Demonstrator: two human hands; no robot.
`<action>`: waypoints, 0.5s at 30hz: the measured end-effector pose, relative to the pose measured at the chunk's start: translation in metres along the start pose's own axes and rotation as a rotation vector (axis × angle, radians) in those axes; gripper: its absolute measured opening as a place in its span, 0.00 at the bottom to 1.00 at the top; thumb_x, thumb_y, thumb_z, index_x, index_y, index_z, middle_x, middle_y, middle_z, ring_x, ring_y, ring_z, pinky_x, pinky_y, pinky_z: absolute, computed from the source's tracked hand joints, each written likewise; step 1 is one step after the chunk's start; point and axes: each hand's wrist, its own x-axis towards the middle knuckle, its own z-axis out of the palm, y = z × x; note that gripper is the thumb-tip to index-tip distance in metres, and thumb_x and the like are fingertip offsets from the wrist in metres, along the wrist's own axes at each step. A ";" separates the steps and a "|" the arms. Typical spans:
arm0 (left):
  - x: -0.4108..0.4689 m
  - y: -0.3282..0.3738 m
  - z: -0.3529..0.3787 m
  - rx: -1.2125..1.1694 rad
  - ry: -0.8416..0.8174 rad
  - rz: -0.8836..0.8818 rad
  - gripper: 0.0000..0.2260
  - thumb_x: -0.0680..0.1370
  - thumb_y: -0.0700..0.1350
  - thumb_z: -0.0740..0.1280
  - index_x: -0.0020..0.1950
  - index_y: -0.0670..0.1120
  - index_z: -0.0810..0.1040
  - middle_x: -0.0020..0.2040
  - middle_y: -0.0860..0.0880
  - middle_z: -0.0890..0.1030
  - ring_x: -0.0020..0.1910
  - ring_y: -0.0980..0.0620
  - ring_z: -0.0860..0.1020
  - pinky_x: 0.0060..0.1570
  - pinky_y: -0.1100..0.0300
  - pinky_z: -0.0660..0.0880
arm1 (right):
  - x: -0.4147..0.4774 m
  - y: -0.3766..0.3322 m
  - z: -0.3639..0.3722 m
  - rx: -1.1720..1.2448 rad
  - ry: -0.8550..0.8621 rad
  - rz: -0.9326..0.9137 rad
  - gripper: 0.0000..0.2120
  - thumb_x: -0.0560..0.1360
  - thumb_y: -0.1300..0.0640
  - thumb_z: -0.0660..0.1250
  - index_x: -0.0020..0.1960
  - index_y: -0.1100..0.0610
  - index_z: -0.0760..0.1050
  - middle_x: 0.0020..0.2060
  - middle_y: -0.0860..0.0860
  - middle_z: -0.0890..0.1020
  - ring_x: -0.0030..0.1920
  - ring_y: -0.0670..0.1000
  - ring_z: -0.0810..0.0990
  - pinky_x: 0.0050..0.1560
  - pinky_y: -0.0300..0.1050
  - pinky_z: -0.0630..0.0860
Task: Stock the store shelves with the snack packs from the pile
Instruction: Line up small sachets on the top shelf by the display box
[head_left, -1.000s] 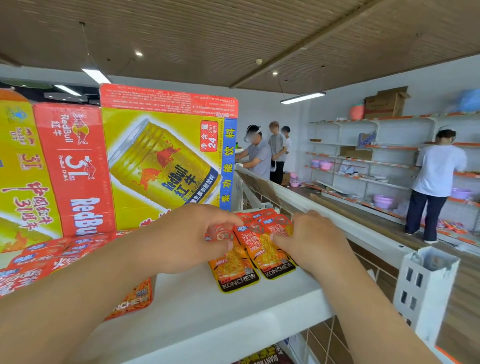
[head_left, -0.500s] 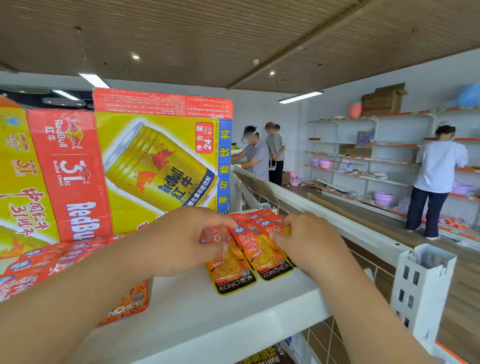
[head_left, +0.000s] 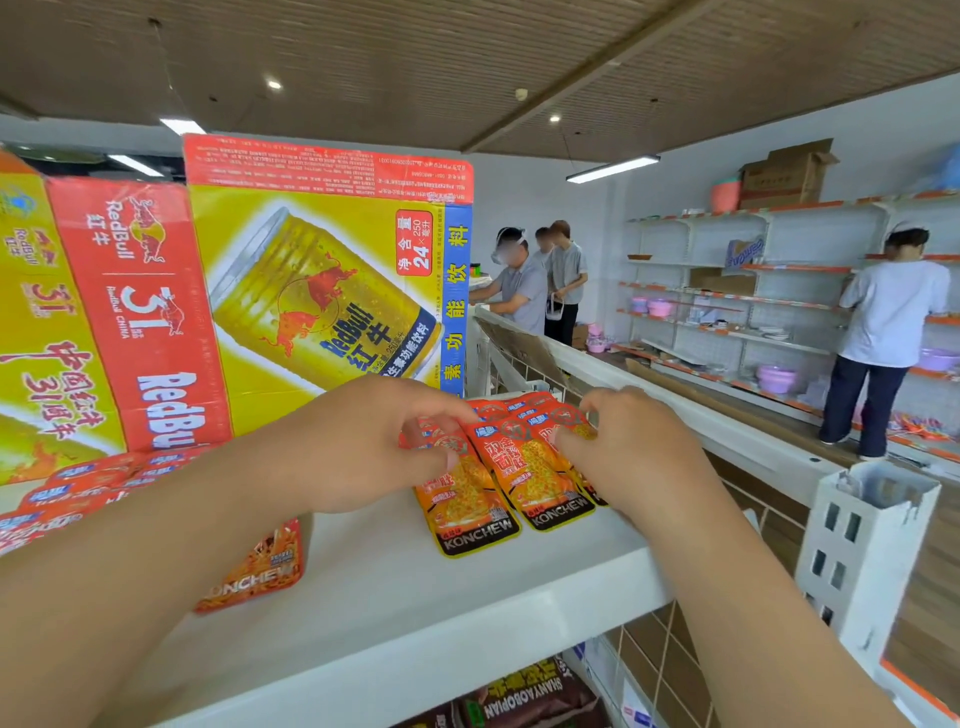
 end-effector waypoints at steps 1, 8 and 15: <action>0.000 -0.001 0.000 -0.001 0.007 -0.008 0.17 0.71 0.63 0.66 0.60 0.75 0.73 0.53 0.56 0.83 0.47 0.58 0.81 0.53 0.50 0.77 | 0.000 0.000 0.000 0.007 0.012 -0.005 0.24 0.76 0.36 0.64 0.65 0.51 0.76 0.58 0.55 0.78 0.57 0.57 0.77 0.55 0.51 0.75; -0.002 0.000 -0.004 0.040 0.041 0.003 0.14 0.77 0.53 0.72 0.61 0.67 0.78 0.54 0.61 0.82 0.51 0.61 0.79 0.52 0.58 0.76 | -0.007 -0.009 -0.001 0.186 0.053 -0.241 0.21 0.75 0.39 0.69 0.65 0.44 0.76 0.55 0.47 0.76 0.56 0.50 0.76 0.55 0.48 0.74; -0.008 0.019 -0.017 0.376 0.124 0.146 0.22 0.73 0.62 0.63 0.67 0.64 0.75 0.56 0.59 0.80 0.52 0.59 0.74 0.50 0.58 0.73 | -0.014 -0.019 -0.008 0.254 0.058 -0.433 0.19 0.73 0.43 0.72 0.63 0.43 0.77 0.54 0.43 0.77 0.55 0.46 0.75 0.54 0.46 0.73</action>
